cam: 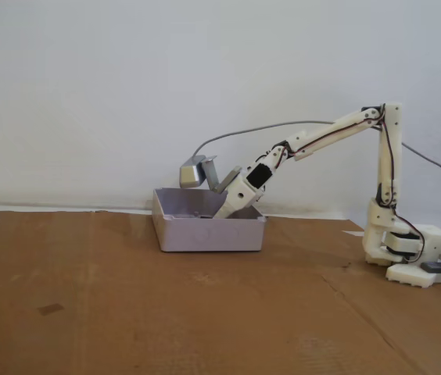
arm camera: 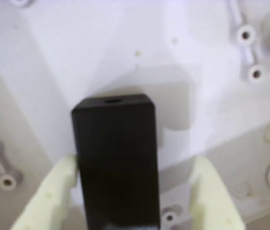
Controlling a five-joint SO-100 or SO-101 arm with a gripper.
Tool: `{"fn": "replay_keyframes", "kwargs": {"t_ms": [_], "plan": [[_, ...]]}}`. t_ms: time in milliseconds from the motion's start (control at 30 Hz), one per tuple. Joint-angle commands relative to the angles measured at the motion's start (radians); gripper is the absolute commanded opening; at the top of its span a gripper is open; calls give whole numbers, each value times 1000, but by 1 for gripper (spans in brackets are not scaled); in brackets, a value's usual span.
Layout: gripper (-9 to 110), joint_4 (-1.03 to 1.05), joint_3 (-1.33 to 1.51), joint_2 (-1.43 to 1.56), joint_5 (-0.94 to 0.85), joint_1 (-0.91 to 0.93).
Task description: Grasp a block and put it in the box.
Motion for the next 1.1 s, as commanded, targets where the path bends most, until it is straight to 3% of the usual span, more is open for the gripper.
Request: {"fn": "replay_keyframes", "kwargs": {"t_ms": [0,700,1067], "plan": [[27,-58,-75,106,-12,-18],[28,-46,-63,353,-12,-35],[24,-44,55,560,-12,-138]]}}
